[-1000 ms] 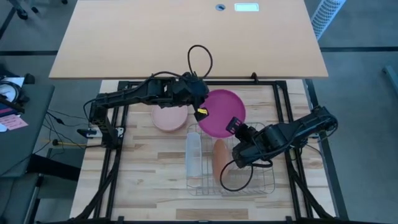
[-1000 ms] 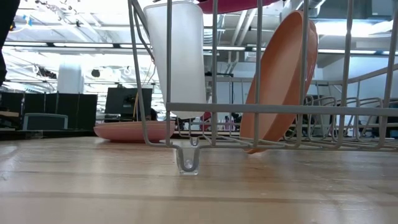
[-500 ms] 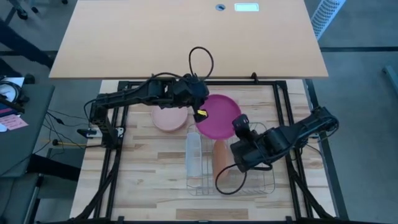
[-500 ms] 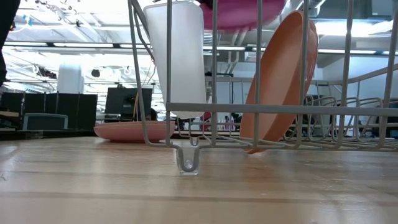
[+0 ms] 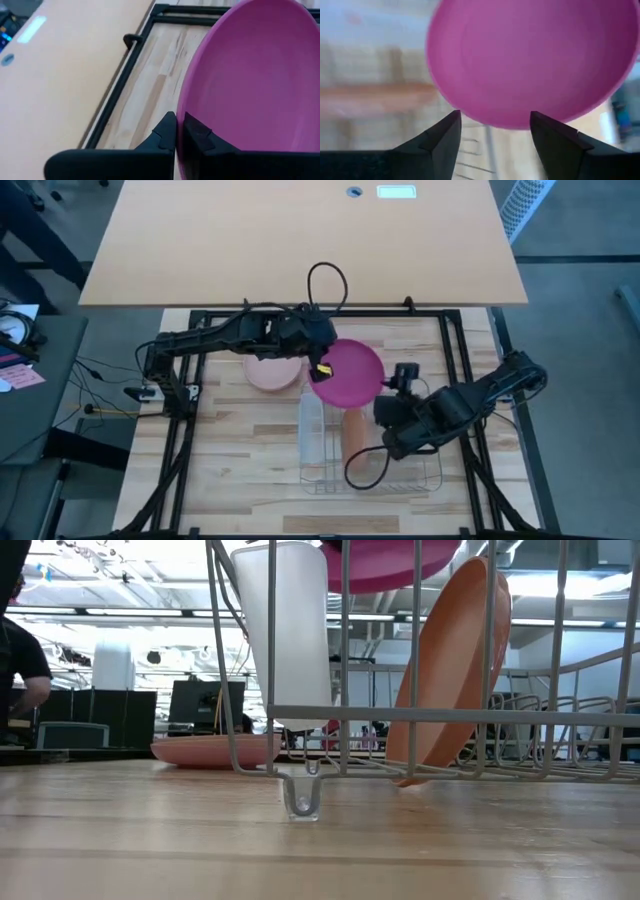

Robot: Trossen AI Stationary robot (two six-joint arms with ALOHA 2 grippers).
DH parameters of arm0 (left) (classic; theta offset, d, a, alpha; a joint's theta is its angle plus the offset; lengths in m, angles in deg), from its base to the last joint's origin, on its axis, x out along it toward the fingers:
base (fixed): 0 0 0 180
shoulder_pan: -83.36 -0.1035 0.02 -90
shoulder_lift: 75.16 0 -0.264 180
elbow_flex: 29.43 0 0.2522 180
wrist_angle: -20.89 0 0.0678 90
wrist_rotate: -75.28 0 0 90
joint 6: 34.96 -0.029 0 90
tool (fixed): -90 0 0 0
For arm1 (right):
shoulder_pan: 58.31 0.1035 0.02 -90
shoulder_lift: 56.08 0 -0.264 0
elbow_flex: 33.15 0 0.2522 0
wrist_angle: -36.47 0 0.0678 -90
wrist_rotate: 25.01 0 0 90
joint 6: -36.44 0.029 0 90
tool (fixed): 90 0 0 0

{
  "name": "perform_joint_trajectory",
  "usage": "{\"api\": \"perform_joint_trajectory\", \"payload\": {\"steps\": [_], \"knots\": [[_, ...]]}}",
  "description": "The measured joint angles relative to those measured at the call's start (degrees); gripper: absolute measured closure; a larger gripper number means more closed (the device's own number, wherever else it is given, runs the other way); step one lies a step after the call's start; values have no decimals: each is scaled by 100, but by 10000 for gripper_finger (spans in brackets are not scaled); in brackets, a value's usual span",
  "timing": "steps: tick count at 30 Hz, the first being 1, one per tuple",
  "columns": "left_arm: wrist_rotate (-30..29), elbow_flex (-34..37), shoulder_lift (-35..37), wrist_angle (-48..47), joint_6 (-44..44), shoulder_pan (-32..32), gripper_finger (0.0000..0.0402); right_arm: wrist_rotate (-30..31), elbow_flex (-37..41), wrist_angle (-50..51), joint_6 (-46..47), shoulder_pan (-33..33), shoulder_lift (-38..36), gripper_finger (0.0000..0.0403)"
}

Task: Sort dishes
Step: Put the pink plate in the dish rack

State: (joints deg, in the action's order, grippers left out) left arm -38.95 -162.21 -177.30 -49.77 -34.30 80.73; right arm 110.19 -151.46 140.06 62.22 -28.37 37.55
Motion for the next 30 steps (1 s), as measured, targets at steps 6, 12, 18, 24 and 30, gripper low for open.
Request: {"api": "perform_joint_trajectory", "payload": {"steps": [6,12,18,24,30], "knots": [[-38,-7,118,448,-463,22,401,44,-276,19,1975,693,-411,157],[262,-7,278,568,-663,44,401,1073,-278,21,3418,1875,-819,157],[773,-7,332,1447,-661,290,401,2645,-166,19,4739,2652,-831,157],[529,-7,339,1774,-669,512,401,3449,626,34,5361,2507,-810,157],[215,-12,628,1497,-368,528,401,3160,480,19,4037,1899,-1271,157]]}}
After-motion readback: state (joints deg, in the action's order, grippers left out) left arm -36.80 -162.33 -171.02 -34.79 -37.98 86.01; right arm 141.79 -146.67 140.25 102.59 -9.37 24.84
